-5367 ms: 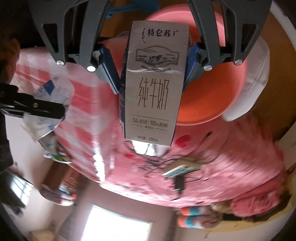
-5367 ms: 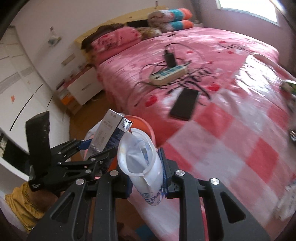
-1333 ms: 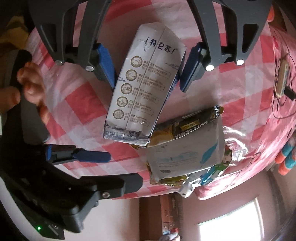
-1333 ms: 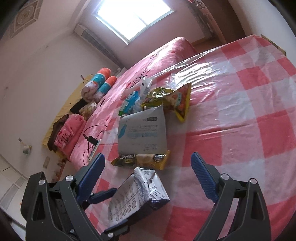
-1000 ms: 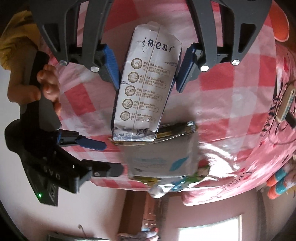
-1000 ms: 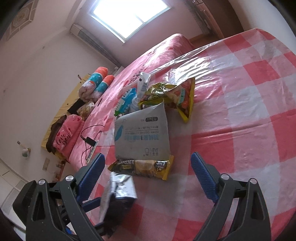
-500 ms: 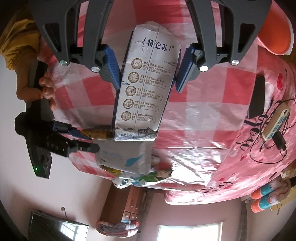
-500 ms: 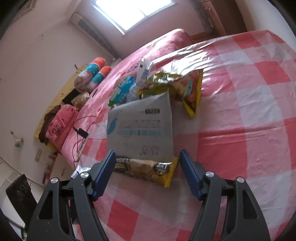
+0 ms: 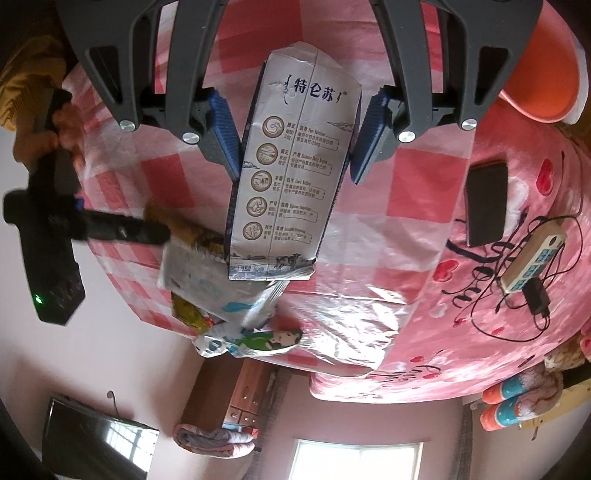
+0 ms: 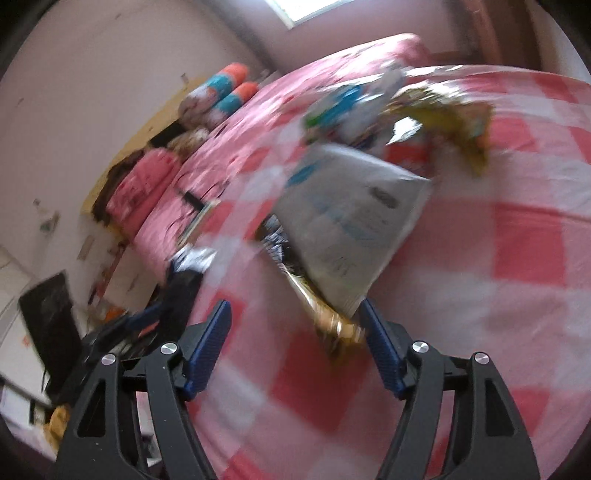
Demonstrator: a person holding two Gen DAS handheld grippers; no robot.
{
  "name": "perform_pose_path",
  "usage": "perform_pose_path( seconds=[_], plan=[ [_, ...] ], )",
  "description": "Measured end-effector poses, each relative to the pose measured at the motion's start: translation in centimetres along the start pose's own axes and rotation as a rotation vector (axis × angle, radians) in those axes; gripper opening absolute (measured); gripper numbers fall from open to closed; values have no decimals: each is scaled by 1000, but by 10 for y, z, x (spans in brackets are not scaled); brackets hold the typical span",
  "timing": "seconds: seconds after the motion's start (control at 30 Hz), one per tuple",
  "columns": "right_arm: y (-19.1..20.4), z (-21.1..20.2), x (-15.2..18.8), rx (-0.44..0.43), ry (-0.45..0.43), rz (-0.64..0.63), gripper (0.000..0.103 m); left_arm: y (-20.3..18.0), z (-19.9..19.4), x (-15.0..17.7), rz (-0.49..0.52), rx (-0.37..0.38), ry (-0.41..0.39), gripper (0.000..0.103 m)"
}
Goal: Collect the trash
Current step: 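Grasp the brown coffee stick with the right tool while the left tool holds the pouch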
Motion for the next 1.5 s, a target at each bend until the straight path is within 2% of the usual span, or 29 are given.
perform_pose_path(
  seconds=[0.07, 0.13, 0.3, 0.37, 0.47, 0.57, 0.73, 0.87, 0.97, 1.3, 1.5],
  plan=[
    [15, -2, 5, -30, 23, -27, 72, 6, -3, 1, -11, 0, -8, 59],
    [29, -5, 7, -14, 28, -76, 72, 9, -5, 2, -18, -1, -11, 59],
    [45, -4, 3, 100, 5, -180, 71, 13, -7, 5, -26, 6, -17, 59],
    [44, 2, 2, 118, 5, -197, 56, 13, -8, 5, -24, 9, -21, 59],
    [39, 12, 2, 154, 15, -216, 42, 13, -8, 6, -26, 12, -22, 59],
    [39, 22, 2, 193, 20, -250, 35, 13, -9, 7, -28, 14, -22, 59],
    [42, 36, 1, 282, 19, -302, 31, 14, -10, 8, -34, 21, -24, 59],
    [42, 43, 2, 336, 16, -320, 16, 16, -12, 11, -39, 24, -31, 59],
    [43, 44, 3, 358, 6, -327, 14, 18, -14, 14, -46, 27, -36, 59],
    [49, 32, 15, 335, -28, -272, 12, 22, -20, 18, -57, 30, -45, 59],
    [59, 21, 22, 263, -39, -229, 12, 24, -27, 24, -58, 27, -52, 58]
  ],
)
Point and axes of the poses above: each gripper's, at about its wrist camera, not at the fingertips, and z roughly the way its jaws point, y to its left, x to its underside, the point moved 1 cm from there along z, roughly the way its jaws point, and after that the axes turned 2 degrees about x, right-handed, at the moved point
